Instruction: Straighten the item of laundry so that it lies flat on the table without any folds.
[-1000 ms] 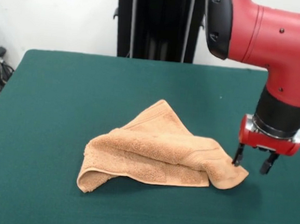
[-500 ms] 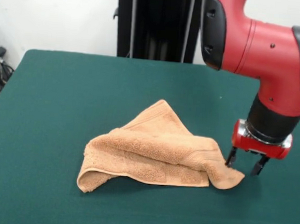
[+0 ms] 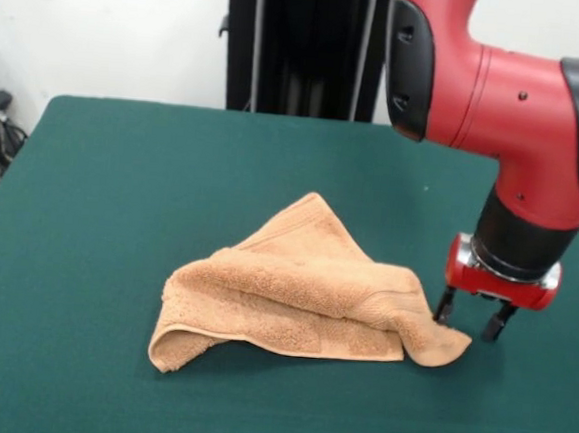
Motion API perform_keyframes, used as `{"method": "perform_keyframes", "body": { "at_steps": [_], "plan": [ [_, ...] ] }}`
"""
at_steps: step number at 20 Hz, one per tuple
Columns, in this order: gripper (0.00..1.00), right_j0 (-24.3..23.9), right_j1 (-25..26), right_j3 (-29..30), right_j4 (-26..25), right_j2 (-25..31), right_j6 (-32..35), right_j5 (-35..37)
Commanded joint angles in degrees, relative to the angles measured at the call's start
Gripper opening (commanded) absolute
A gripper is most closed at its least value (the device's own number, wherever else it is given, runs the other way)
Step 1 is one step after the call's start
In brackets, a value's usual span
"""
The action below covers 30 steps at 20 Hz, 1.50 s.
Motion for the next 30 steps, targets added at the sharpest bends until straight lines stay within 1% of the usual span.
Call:
{"method": "perform_keyframes", "body": {
  "at_steps": [1, 4, 10, 16, 27, 30],
  "plan": [
    [1.00, -0.62, 1.75, 2.55, -1.28, 4.51, 8.97, 3.93],
    [1.00, -0.32, 0.13, 3.34, -1.19, 3.95, 9.48, 4.80],
    [1.00, -0.26, -1.52, 3.13, -1.39, 2.72, 9.80, 7.30],
    [1.00, -0.30, -1.34, 2.13, -1.60, 2.10, 10.12, 8.71],
    [1.00, -1.76, 4.66, -6.24, -1.56, 2.26, 9.92, 9.95],
    [1.00, -1.81, 5.04, -6.75, -1.59, 2.26, 9.91, 9.81]
  ]
}}
